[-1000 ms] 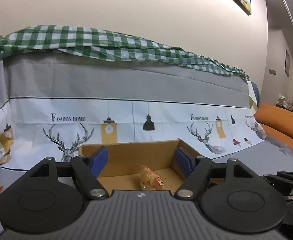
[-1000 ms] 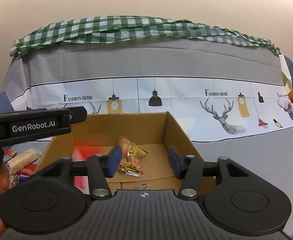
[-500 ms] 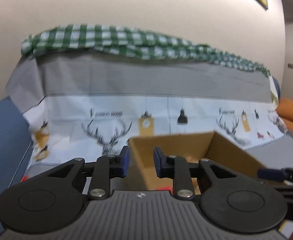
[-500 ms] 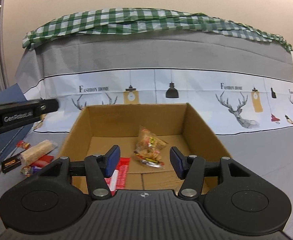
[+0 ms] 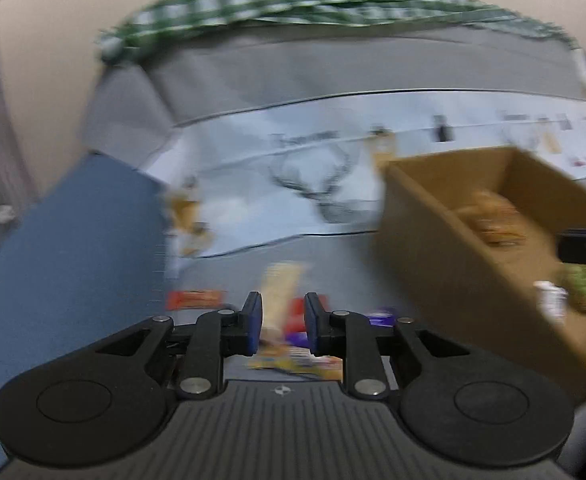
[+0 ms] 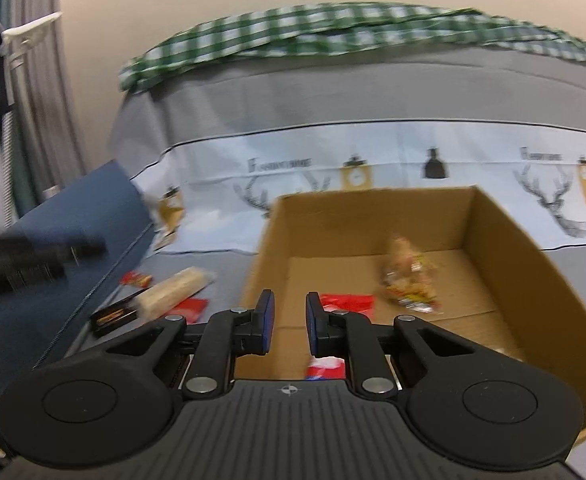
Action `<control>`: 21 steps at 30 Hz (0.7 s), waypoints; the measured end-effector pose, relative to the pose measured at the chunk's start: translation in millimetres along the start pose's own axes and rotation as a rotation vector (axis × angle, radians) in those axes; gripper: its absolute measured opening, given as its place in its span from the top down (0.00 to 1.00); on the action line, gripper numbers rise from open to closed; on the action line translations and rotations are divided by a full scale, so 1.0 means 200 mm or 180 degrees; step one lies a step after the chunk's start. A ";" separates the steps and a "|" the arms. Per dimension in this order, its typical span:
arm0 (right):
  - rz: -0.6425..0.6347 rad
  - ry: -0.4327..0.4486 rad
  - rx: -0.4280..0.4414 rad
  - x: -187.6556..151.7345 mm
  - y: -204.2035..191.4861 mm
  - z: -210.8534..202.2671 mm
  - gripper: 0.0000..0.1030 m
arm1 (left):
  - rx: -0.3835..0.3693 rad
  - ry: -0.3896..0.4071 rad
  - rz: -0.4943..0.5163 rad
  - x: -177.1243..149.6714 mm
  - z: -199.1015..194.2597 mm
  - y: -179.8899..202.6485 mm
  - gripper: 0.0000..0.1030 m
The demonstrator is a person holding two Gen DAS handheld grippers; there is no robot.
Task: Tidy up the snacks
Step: 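Move both open grippers back to the snack pile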
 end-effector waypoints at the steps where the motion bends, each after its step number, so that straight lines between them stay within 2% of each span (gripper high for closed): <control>1: -0.0043 -0.0016 0.0030 -0.01 -0.02 0.01 0.82 | -0.0031 0.0013 -0.0085 -0.01 0.00 -0.04 0.76; 11: -0.0417 -0.0110 0.0351 -0.09 -0.25 0.04 0.82 | 0.0099 -0.0447 -0.0278 -0.07 0.12 -0.15 0.75; 21: -0.0594 -0.0288 0.0600 -0.19 -0.43 0.12 0.82 | 0.0081 -0.0494 -0.0365 -0.08 0.14 -0.18 0.74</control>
Point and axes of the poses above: each gripper's, at about its wrist camera, not at the fingertips, and z roughly the way its jaws point, y to its right, x to its top, the point moved 1 cm from there along z, roughly the way its jaws point, and after that the axes turned 10 degrees about z, right-handed, at the moved point
